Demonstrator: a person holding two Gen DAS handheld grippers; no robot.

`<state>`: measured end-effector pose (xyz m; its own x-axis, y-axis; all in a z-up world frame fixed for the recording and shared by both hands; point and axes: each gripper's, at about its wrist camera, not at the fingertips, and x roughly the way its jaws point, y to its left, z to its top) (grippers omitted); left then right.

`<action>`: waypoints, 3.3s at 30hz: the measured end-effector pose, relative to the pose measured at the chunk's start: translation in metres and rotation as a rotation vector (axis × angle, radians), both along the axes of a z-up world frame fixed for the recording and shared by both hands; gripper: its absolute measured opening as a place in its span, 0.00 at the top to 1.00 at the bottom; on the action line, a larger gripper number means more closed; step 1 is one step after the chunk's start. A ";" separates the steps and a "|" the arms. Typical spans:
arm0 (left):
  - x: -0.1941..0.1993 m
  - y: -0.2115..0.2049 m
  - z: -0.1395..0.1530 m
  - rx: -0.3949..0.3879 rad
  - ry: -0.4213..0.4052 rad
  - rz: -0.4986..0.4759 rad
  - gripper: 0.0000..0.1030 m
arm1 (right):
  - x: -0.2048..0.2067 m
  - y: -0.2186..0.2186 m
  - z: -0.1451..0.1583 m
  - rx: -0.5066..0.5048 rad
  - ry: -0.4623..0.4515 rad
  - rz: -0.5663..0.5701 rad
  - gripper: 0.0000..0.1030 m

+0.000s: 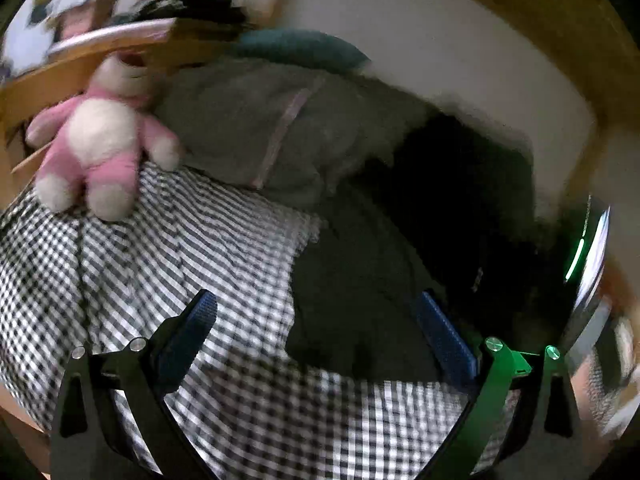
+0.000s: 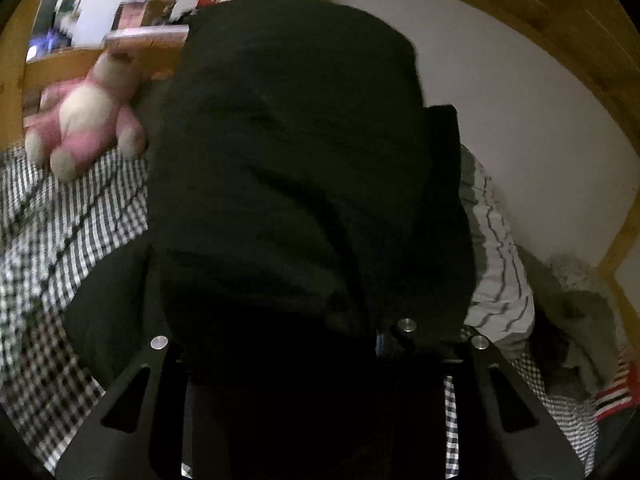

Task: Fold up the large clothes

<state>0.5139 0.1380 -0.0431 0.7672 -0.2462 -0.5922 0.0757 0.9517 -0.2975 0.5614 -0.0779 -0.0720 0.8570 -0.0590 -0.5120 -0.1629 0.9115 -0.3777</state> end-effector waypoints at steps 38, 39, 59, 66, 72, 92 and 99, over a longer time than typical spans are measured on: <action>0.144 -0.104 -0.079 0.074 0.053 -0.378 0.04 | 0.017 -0.120 -0.028 0.437 0.459 -0.032 0.02; 0.144 -0.103 -0.080 0.074 0.059 -0.371 0.04 | 0.015 -0.115 -0.034 0.401 0.451 -0.037 0.02; 0.059 -0.094 -0.092 0.108 0.030 -0.225 0.04 | 0.072 -0.127 0.020 0.512 0.463 -0.099 0.03; 0.057 -0.103 -0.092 0.150 -0.002 -0.189 0.04 | 0.171 -0.103 -0.034 0.434 0.709 -0.265 0.02; 0.061 -0.092 -0.096 0.091 0.024 -0.228 0.04 | 0.154 -0.123 0.004 0.592 0.672 -0.243 0.03; 0.041 -0.090 -0.091 0.033 -0.019 -0.211 0.04 | 0.092 -0.083 0.075 0.431 0.507 -0.047 0.03; 0.043 -0.096 -0.096 0.072 0.017 -0.214 0.04 | 0.007 -0.115 -0.007 0.460 0.589 -0.110 0.02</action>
